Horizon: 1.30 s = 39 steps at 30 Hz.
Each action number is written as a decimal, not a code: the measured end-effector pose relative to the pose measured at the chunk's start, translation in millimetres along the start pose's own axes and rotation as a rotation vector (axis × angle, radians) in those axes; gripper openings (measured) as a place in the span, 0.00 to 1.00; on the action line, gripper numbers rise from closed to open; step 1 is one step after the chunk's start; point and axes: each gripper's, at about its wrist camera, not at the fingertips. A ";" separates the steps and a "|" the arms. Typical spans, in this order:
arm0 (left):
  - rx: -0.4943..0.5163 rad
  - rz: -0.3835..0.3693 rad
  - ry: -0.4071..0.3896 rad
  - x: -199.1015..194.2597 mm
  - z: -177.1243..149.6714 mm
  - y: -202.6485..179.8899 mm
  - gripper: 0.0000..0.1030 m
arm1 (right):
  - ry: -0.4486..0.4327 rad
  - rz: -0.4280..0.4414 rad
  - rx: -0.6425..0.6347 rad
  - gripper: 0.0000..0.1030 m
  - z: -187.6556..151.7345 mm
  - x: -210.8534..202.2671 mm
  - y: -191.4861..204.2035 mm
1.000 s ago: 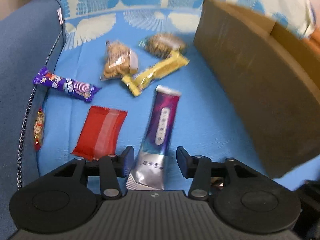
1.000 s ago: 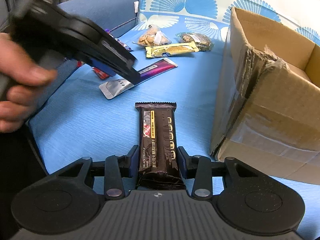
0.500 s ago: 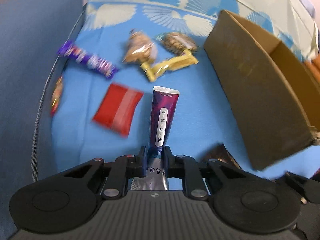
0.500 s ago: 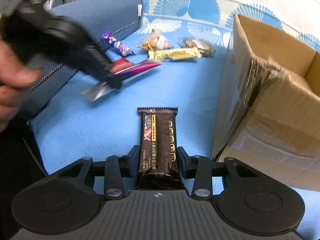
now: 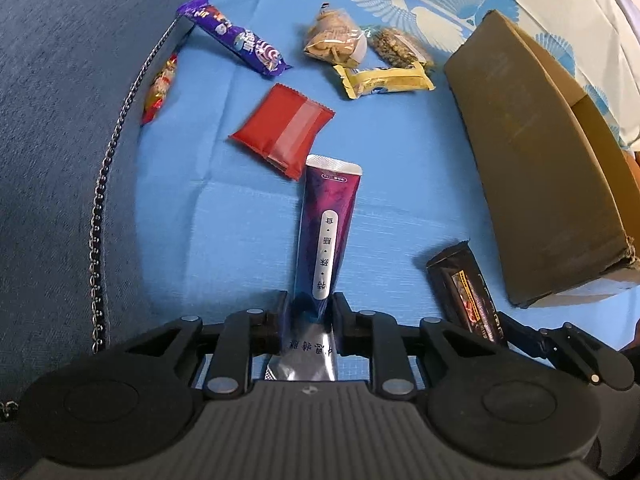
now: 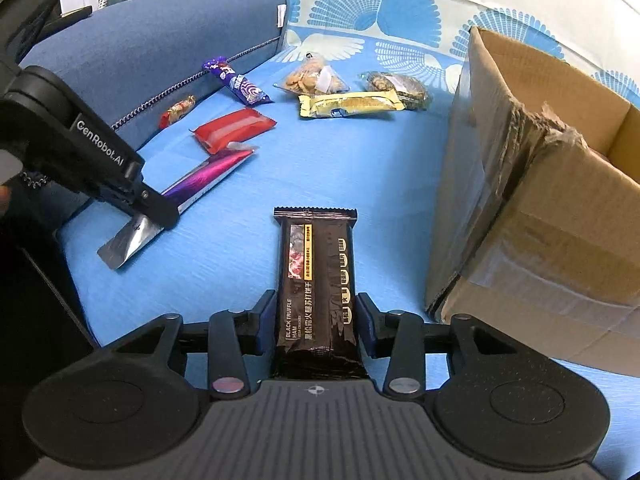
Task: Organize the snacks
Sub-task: 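Lift the chocolate bar over the box with the right tool while the left tool holds the tube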
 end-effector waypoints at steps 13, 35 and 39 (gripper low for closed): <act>0.103 0.064 -0.046 6.3 -1.2 -17.5 0.32 | -0.009 -0.008 -0.014 0.45 -3.2 -0.4 0.7; 0.174 0.000 -0.182 -15.4 -13.3 -27.5 0.16 | -0.101 -0.024 -0.080 0.40 -7.1 -19.8 7.0; 0.175 -0.053 -0.238 -26.8 -17.7 -26.8 0.16 | -0.135 -0.002 -0.084 0.40 -4.7 -31.4 9.6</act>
Point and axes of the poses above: each gripper's, at about its wrist camera, not at the fingertips, and x roughly the way its jaws point, y to its left, z to its top, and after that the axes turned 5 degrees about y, right-handed
